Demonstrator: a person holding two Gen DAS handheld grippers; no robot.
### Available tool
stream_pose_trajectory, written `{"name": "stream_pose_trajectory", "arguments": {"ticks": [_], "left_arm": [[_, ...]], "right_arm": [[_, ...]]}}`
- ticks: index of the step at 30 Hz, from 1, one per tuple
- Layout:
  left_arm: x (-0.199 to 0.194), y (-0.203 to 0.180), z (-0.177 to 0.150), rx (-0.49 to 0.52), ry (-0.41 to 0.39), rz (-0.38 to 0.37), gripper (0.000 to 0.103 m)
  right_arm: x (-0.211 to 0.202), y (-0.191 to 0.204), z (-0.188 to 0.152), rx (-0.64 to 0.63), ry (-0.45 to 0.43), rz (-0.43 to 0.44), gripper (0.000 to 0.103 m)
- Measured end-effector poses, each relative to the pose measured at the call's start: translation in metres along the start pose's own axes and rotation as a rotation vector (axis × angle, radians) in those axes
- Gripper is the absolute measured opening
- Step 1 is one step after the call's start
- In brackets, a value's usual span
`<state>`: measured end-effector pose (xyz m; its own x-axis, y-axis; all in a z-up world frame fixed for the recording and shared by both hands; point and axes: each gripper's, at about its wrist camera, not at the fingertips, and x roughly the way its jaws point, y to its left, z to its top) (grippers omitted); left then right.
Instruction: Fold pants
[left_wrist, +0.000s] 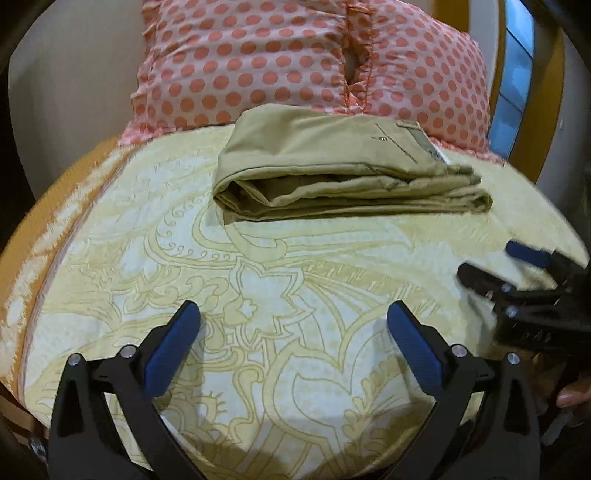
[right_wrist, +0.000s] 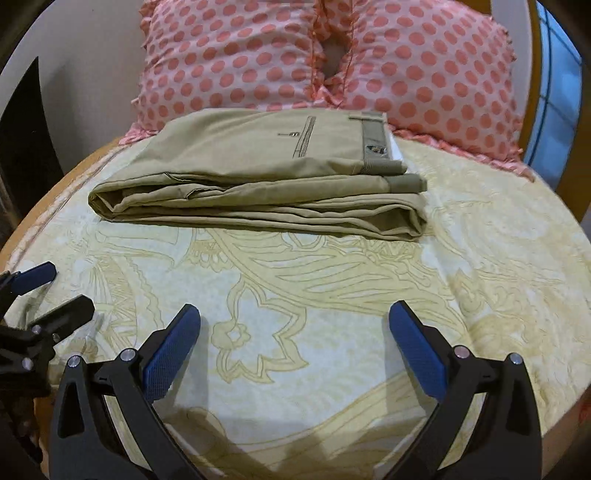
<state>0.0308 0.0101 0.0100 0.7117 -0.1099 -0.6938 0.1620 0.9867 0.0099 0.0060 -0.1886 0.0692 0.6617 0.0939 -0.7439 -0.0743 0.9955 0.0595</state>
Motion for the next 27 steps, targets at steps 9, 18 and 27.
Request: {"name": "stream_pose_trajectory", "arguments": {"ticks": [9, 18, 27], "left_arm": [[-0.0004, -0.0005, -0.0048, -0.001, -0.054, 0.009, 0.101], [-0.0001, -0.0010, -0.0054, -0.001, -0.054, 0.009, 0.101], [-0.0002, -0.0007, -0.0054, -0.001, -0.055, 0.009, 0.101]], "right_arm": [[0.0006, 0.0008, -0.0030, 0.010, -0.049, -0.022, 0.102], [0.0010, 0.0019, -0.0029, 0.012, -0.050, -0.025, 0.102], [0.0016, 0.0019, -0.0032, 0.013, -0.050, -0.025, 0.102]]}}
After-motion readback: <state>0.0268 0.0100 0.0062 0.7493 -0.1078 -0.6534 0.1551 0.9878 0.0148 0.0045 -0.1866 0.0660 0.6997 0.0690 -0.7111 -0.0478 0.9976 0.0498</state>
